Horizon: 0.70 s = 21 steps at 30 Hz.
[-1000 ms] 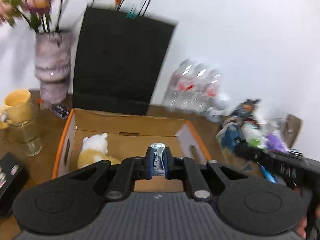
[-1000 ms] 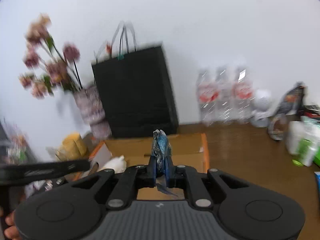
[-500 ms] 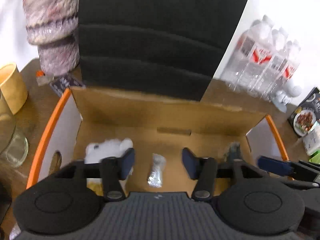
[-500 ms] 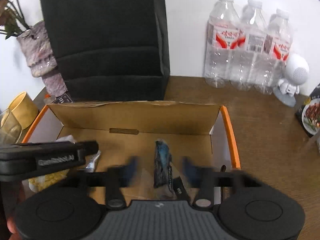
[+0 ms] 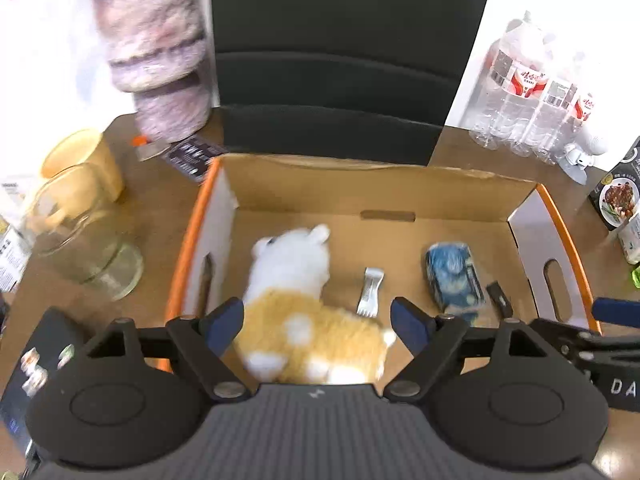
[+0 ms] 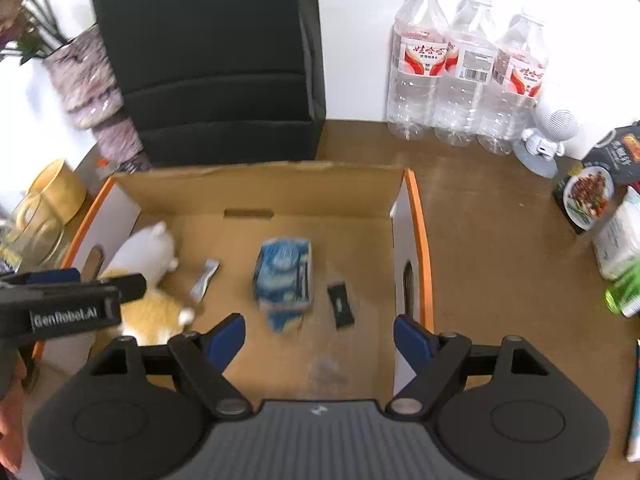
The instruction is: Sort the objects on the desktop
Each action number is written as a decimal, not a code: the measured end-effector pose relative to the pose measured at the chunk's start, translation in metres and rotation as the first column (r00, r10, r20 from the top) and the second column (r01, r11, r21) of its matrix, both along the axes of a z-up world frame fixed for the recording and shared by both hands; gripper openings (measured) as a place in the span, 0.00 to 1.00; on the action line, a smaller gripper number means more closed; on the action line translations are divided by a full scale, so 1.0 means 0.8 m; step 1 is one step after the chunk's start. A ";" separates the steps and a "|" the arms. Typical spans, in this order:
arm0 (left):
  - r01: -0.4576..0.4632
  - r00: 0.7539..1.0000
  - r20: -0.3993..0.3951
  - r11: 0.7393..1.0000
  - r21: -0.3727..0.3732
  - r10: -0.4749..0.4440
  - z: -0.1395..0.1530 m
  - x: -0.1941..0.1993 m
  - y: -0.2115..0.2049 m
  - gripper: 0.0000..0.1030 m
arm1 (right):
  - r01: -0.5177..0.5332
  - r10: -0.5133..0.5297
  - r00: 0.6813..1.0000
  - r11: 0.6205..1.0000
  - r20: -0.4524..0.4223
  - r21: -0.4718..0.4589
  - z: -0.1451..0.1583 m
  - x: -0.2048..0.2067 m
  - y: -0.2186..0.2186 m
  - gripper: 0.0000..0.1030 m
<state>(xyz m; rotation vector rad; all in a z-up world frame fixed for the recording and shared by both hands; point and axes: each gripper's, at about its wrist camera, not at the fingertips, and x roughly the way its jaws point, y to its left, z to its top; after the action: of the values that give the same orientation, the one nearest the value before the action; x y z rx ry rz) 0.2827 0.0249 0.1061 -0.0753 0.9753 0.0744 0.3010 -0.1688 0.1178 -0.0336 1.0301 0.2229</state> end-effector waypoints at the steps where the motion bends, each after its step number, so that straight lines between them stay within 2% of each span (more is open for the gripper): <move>1: -0.001 1.000 0.006 1.000 0.001 0.001 0.006 -0.010 0.001 0.80 | 0.004 -0.003 1.000 1.000 0.014 -0.007 0.006 -0.012 0.000 0.78; 7: 0.016 0.998 0.068 1.000 0.001 -0.016 0.038 -0.086 0.000 0.81 | 0.011 -0.012 0.998 1.000 0.062 0.014 0.031 -0.081 -0.005 0.79; 9: 0.035 0.995 0.098 0.999 -0.006 -0.034 0.046 -0.117 -0.003 0.83 | 0.004 -0.005 0.997 1.000 0.078 0.017 0.035 -0.106 -0.007 0.79; 12: 0.071 0.981 0.180 0.997 0.026 -0.074 0.051 -0.176 -0.008 0.89 | -0.023 0.020 0.991 0.999 0.130 0.025 0.038 -0.159 -0.014 0.81; 14: 0.082 0.963 0.252 0.996 0.046 -0.091 0.048 -0.224 -0.010 0.94 | -0.032 0.026 0.982 0.999 0.185 0.032 0.034 -0.201 -0.021 0.84; 16: 0.094 0.943 0.316 0.995 0.040 -0.102 0.032 -0.272 -0.011 0.99 | -0.035 0.023 0.969 0.998 0.246 0.044 0.023 -0.247 -0.029 0.86; 18: 0.103 0.930 0.353 0.994 0.026 -0.106 0.001 -0.308 -0.012 1.00 | -0.035 0.012 0.959 0.997 0.284 0.073 0.001 -0.289 -0.036 0.89; 19: 0.106 0.926 0.361 0.994 0.024 -0.107 -0.017 -0.324 -0.014 1.00 | -0.033 0.006 0.959 0.995 0.285 0.091 -0.017 -0.307 -0.039 0.89; 21: 0.100 0.937 0.333 0.994 0.043 -0.109 -0.056 -0.345 -0.021 0.99 | -0.013 -0.018 0.962 0.994 0.274 0.112 -0.050 -0.333 -0.042 0.89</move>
<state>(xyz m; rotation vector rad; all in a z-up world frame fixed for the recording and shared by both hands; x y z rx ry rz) 0.0069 0.0079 0.0610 -0.0111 0.6354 -0.0242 0.0345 -0.2027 0.0779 0.0388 0.7396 0.2664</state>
